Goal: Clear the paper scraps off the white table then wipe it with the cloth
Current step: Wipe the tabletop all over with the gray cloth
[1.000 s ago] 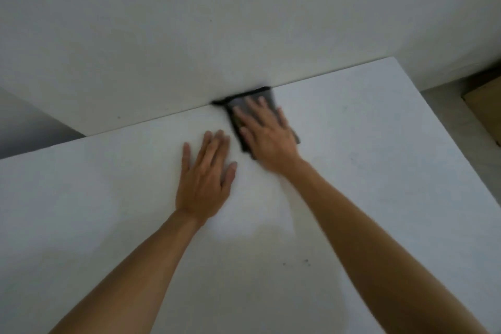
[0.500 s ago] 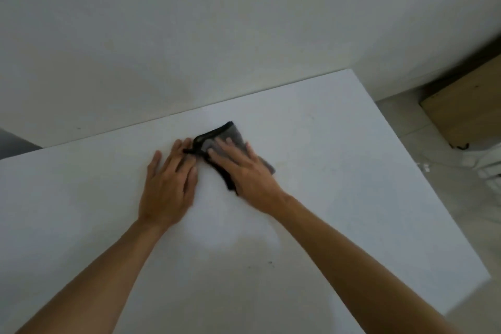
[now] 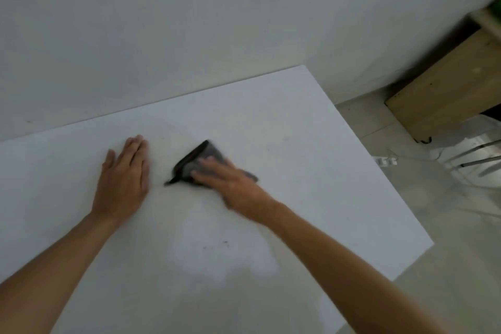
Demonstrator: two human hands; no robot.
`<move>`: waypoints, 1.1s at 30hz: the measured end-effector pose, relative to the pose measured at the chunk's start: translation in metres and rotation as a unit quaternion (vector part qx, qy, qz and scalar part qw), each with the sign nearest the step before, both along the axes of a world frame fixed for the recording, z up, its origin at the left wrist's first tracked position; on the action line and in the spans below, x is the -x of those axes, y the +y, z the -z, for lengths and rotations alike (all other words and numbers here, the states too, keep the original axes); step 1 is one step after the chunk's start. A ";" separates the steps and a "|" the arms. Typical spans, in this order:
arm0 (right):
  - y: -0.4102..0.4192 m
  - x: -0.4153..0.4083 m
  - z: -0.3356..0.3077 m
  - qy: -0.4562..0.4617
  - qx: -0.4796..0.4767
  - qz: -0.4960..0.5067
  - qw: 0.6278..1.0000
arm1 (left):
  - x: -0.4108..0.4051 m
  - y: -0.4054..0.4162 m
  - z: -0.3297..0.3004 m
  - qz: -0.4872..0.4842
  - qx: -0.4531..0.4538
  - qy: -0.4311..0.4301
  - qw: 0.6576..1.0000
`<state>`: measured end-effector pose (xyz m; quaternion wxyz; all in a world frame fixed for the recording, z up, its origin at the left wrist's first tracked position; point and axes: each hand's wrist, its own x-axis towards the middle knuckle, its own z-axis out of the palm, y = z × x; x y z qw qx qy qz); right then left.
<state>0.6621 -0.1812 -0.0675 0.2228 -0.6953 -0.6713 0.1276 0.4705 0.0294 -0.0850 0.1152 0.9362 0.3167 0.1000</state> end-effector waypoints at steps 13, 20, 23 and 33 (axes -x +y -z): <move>-0.009 0.036 -0.044 0.069 -0.109 0.191 0.973 | 0.019 -0.046 -0.034 -0.053 0.113 -0.007 0.992; -0.074 0.189 -0.008 0.074 -0.029 -0.015 0.997 | 0.117 -0.101 -0.058 -0.154 0.032 -0.025 0.987; -0.110 0.165 0.009 0.028 -0.034 -0.028 0.999 | 0.157 -0.137 -0.058 -0.170 0.023 -0.026 0.985; -0.104 0.073 -0.035 0.015 -0.021 0.300 0.954 | 0.191 -0.191 -0.054 -0.159 0.029 -0.032 0.986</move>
